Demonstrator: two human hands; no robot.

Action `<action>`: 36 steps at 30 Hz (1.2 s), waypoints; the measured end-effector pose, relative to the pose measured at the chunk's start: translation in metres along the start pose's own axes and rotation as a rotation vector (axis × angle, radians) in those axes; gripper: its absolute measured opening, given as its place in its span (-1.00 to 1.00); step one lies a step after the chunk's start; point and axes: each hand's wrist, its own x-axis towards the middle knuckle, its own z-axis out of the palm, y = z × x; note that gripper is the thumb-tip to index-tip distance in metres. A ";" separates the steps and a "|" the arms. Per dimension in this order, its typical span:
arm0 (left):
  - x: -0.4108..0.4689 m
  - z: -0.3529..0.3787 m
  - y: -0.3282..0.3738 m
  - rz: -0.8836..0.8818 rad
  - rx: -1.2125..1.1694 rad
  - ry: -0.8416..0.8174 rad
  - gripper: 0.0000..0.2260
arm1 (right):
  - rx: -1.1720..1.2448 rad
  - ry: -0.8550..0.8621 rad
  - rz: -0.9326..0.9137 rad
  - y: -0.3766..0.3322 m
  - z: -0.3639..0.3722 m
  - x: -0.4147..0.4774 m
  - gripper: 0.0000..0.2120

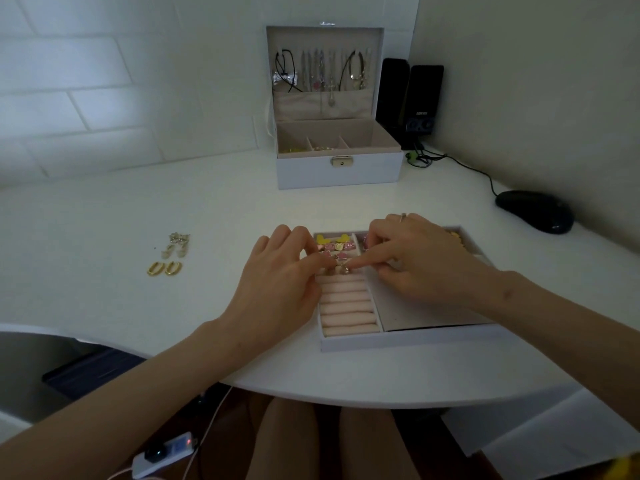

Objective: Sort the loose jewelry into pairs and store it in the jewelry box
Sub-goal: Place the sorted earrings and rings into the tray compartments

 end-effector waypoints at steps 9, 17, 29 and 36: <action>0.002 0.001 0.000 0.004 0.006 -0.009 -0.66 | -0.099 0.011 -0.082 0.004 0.004 0.002 -0.60; 0.003 0.000 0.002 0.036 0.065 -0.014 -0.65 | -0.110 -0.040 -0.044 0.004 0.006 0.001 -0.54; 0.004 -0.004 0.002 0.000 -0.012 0.020 -0.69 | 0.069 -0.109 0.124 0.002 -0.003 0.001 -0.53; 0.009 -0.002 0.002 0.005 -0.014 0.012 -0.69 | 0.071 -0.134 0.087 0.002 -0.002 0.000 -0.57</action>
